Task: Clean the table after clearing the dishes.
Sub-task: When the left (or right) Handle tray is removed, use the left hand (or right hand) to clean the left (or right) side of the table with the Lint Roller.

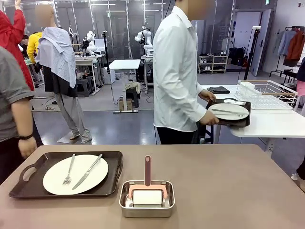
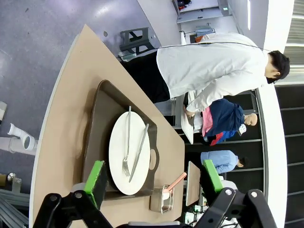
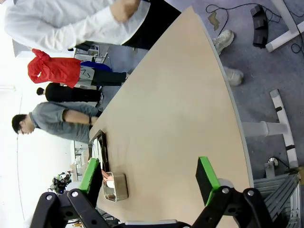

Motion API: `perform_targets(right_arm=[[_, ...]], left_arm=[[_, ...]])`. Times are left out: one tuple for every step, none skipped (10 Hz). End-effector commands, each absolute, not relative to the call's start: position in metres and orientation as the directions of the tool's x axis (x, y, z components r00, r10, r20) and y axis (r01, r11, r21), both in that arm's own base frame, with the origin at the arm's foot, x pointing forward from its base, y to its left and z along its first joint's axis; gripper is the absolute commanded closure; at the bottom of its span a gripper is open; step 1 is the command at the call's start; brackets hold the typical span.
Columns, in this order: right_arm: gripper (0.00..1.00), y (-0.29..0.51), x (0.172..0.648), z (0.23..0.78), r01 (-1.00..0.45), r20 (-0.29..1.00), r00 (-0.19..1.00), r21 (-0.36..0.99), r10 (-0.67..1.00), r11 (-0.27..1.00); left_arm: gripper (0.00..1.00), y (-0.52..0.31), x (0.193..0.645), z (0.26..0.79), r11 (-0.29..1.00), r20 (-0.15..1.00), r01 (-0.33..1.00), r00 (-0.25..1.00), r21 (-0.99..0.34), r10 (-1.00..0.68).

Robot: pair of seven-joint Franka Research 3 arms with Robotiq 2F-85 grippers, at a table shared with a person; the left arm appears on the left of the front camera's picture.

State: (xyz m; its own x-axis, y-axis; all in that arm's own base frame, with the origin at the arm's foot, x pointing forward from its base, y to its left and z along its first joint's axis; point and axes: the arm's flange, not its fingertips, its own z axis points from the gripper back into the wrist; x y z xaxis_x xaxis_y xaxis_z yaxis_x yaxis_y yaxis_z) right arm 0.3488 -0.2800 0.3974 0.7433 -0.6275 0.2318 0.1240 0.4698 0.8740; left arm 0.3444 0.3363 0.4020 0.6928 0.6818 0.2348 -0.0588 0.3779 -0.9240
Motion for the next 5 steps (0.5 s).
perform_targets(right_arm=[[0.0, -0.281, 0.347, 0.398, 0.118, 0.233, 0.743, 0.878, -0.628, 0.464], [0.0, -0.281, 0.347, 0.398, 0.118, 0.233, 0.743, 0.878, -0.628, 0.464], [0.0, -0.28, 0.349, 0.397, 0.124, 0.232, 0.743, 0.874, -0.628, 0.47], [0.0, -0.259, 0.375, 0.417, 0.054, 0.283, 0.781, 0.858, -0.558, 0.511], [0.0, -0.23, 0.408, 0.438, -0.006, 0.323, 0.819, 0.832, -0.475, 0.554]], left_arm=[[0.0, 0.338, 0.341, 0.401, 0.369, 0.232, -0.054, 0.692, -0.928, 0.684], [0.0, 0.338, 0.341, 0.401, 0.369, 0.232, -0.054, 0.692, -0.928, 0.684], [0.0, 0.338, 0.341, 0.401, 0.369, 0.232, -0.054, 0.692, -0.928, 0.684], [0.0, 0.338, 0.341, 0.401, 0.369, 0.232, -0.054, 0.692, -0.928, 0.684], [0.0, 0.338, 0.341, 0.401, 0.369, 0.232, -0.054, 0.692, -0.928, 0.684]])
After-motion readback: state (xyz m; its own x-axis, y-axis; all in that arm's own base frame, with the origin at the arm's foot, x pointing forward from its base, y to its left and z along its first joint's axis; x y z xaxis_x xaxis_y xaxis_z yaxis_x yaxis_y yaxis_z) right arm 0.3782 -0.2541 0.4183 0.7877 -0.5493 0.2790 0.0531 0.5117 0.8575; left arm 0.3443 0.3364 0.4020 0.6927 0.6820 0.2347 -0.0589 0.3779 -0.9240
